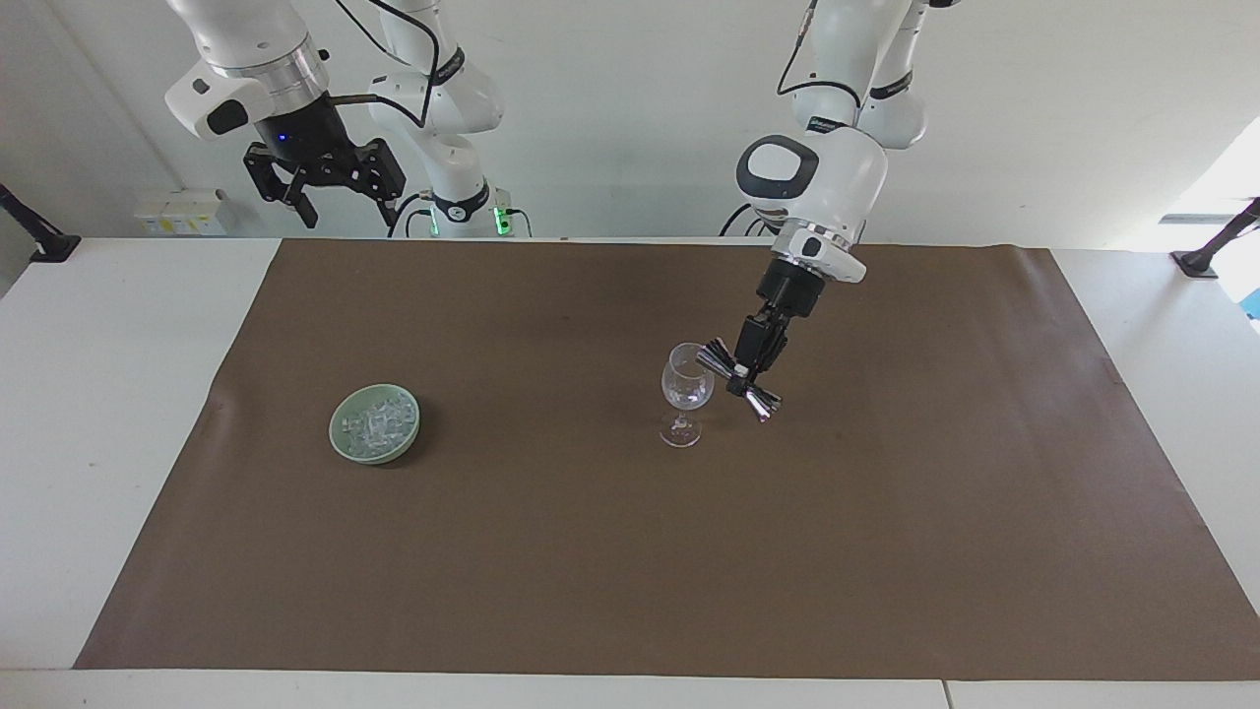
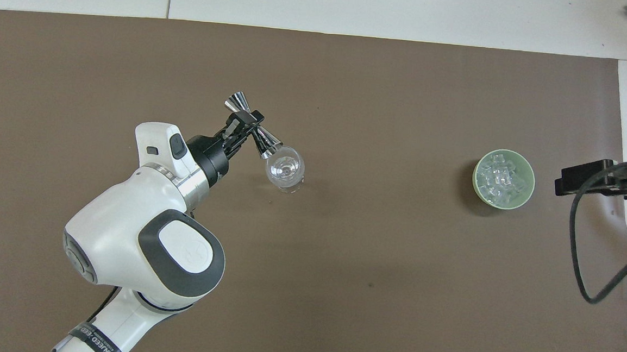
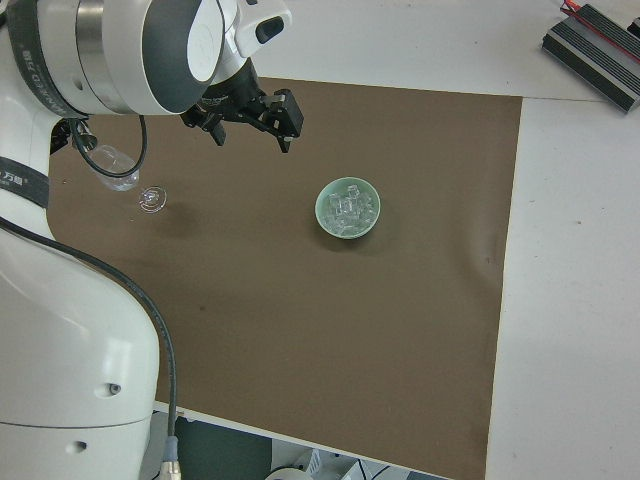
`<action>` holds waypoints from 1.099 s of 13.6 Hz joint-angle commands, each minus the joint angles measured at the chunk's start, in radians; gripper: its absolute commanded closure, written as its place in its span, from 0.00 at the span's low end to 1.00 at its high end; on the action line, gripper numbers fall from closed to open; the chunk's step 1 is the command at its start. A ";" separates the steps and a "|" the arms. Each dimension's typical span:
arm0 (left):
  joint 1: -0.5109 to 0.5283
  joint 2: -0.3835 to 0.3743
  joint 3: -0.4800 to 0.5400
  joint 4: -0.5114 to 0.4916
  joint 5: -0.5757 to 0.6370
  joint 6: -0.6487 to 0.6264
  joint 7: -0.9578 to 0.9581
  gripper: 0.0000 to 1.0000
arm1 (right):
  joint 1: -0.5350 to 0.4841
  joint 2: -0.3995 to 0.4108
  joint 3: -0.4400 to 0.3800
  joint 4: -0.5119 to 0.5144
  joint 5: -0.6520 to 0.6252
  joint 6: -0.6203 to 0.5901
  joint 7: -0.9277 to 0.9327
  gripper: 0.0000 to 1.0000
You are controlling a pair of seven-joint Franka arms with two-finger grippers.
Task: Pour wine and add ice with both arms
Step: 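Tilt the jigger over the wine glass with the left gripper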
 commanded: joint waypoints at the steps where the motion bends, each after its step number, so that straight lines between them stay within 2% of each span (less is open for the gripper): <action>1: -0.039 0.024 0.013 0.019 -0.001 0.049 -0.020 1.00 | 0.003 -0.017 -0.008 -0.023 0.006 0.010 -0.011 0.00; 15: -0.047 -0.002 0.010 -0.004 -0.001 0.046 -0.022 1.00 | 0.003 -0.017 -0.008 -0.023 0.006 0.010 -0.011 0.00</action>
